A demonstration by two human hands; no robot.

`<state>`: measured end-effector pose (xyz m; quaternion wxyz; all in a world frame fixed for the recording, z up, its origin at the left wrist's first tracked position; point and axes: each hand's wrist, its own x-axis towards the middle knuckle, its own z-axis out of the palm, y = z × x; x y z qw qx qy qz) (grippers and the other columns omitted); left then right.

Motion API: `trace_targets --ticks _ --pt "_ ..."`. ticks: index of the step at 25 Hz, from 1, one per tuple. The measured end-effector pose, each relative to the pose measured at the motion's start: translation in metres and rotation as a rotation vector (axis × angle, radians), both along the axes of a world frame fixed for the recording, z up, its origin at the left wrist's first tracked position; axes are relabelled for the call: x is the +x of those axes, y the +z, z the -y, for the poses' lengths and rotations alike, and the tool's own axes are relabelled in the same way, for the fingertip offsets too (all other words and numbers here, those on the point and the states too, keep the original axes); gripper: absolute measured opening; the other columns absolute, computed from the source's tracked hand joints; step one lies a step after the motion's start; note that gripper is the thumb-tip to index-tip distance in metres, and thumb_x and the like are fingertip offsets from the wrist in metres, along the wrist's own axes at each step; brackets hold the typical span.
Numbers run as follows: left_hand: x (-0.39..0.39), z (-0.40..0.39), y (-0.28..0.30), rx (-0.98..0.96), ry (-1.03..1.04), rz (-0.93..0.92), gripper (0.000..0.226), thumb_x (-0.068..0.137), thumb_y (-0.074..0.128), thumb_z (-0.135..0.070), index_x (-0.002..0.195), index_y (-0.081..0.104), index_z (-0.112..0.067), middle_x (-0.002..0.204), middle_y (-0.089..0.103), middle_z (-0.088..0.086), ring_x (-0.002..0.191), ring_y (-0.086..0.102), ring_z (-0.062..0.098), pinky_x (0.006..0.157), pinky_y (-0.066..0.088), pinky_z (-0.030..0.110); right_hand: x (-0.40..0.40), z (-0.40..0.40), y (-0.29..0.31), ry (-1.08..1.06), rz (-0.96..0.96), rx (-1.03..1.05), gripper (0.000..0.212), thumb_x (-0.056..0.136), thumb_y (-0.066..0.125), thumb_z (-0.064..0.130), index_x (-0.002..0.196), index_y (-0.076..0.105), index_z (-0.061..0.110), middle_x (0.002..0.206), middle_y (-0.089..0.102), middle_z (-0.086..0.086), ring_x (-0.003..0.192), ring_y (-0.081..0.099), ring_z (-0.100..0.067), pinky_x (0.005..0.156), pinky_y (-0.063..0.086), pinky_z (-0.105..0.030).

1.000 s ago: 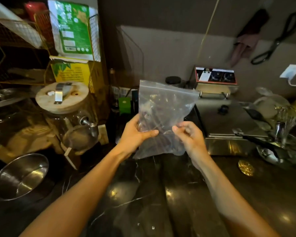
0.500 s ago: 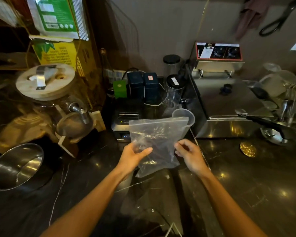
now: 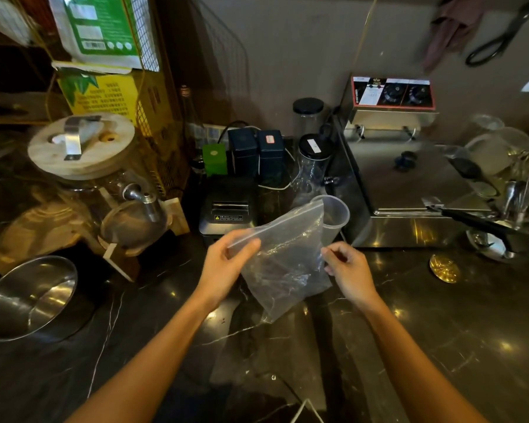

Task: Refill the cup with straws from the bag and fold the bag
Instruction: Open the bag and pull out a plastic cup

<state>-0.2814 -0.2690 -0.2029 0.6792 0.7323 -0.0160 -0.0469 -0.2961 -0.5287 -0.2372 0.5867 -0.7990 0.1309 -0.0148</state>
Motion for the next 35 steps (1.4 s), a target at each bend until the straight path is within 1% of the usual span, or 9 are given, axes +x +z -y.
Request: trace_targets --ticks 3,5,7,12,15,18,24,28,35 --pt "0.002 -0.010 0.016 0.169 -0.058 0.088 0.019 0.101 0.064 -0.019 0.096 0.080 -0.011 0.092 0.080 0.003 0.090 0.078 0.020 0.085 0.065 0.040 0.000 -0.002 0.005 -0.018 -0.031 -0.014 0.019 0.102 0.063 0.021 0.090 0.073 0.009 0.090 0.072 -0.011 0.082 0.069 -0.020 0.075 0.057 -0.031" --pt "-0.002 -0.011 0.022 0.233 -0.093 0.096 0.021 0.101 0.064 -0.021 0.092 0.081 -0.011 0.088 0.080 0.004 0.086 0.078 0.020 0.084 0.065 0.043 -0.002 -0.007 0.012 -0.093 -0.029 -0.058 0.017 0.100 0.066 0.024 0.089 0.072 0.012 0.086 0.072 -0.009 0.081 0.069 -0.021 0.078 0.060 -0.041" --pt "-0.007 -0.006 0.029 0.251 -0.080 0.105 0.019 0.099 0.067 -0.021 0.089 0.081 -0.014 0.084 0.080 0.001 0.081 0.078 0.016 0.081 0.065 0.042 -0.007 -0.017 0.027 -0.099 0.009 -0.053 0.024 0.099 0.067 0.029 0.084 0.070 0.011 0.076 0.068 -0.009 0.073 0.067 -0.020 0.076 0.058 -0.046" --pt "-0.021 0.023 0.041 0.212 -0.098 0.106 0.012 0.094 0.074 -0.019 0.087 0.085 -0.016 0.078 0.081 -0.004 0.077 0.078 0.010 0.075 0.062 0.028 -0.025 -0.054 0.071 0.260 -0.044 0.295 0.036 0.103 0.062 0.032 0.089 0.071 0.000 0.076 0.066 -0.009 0.067 0.063 -0.021 0.066 0.056 -0.027" --pt "-0.027 0.031 0.050 0.175 -0.167 0.101 0.015 0.096 0.071 -0.016 0.094 0.085 -0.014 0.084 0.082 -0.003 0.084 0.078 0.008 0.081 0.061 0.023 -0.025 -0.064 0.074 0.199 -0.051 0.388 0.037 0.103 0.061 0.030 0.091 0.069 -0.004 0.076 0.065 -0.012 0.067 0.063 -0.023 0.068 0.057 -0.030" --pt "-0.029 0.030 0.054 0.092 -0.256 -0.036 0.020 0.100 0.064 -0.010 0.102 0.084 -0.012 0.092 0.083 0.003 0.092 0.079 0.016 0.081 0.066 0.033 -0.026 -0.061 0.076 0.139 -0.067 0.417 0.035 0.103 0.061 0.022 0.094 0.067 -0.010 0.072 0.065 -0.012 0.066 0.063 -0.023 0.068 0.057 -0.032" --pt "-0.023 0.024 0.061 0.211 -0.312 -0.098 0.014 0.095 0.071 -0.010 0.089 0.084 -0.011 0.079 0.082 0.004 0.072 0.076 0.010 0.063 0.063 0.024 -0.028 -0.059 0.079 0.187 -0.052 0.377 0.029 0.102 0.061 0.016 0.091 0.068 -0.010 0.071 0.065 -0.014 0.067 0.062 -0.024 0.066 0.056 -0.028" --pt "-0.027 0.025 0.056 0.103 -0.267 -0.180 0.012 0.091 0.076 -0.007 0.082 0.082 -0.014 0.071 0.080 0.003 0.066 0.075 0.010 0.062 0.062 0.023 -0.032 -0.056 0.077 0.220 -0.099 0.460 0.028 0.100 0.066 0.027 0.085 0.068 0.004 0.073 0.061 -0.015 0.068 0.062 -0.025 0.064 0.058 -0.034" --pt "-0.035 0.036 0.057 -0.200 -0.261 -0.392 0.018 0.087 0.077 -0.013 0.101 0.081 -0.002 0.098 0.079 0.025 0.088 0.077 0.025 0.082 0.064 0.030 -0.036 -0.050 0.076 0.268 -0.069 0.661 0.024 0.104 0.059 0.017 0.085 0.067 0.003 0.079 0.053 -0.021 0.074 0.058 -0.028 0.067 0.059 -0.032"
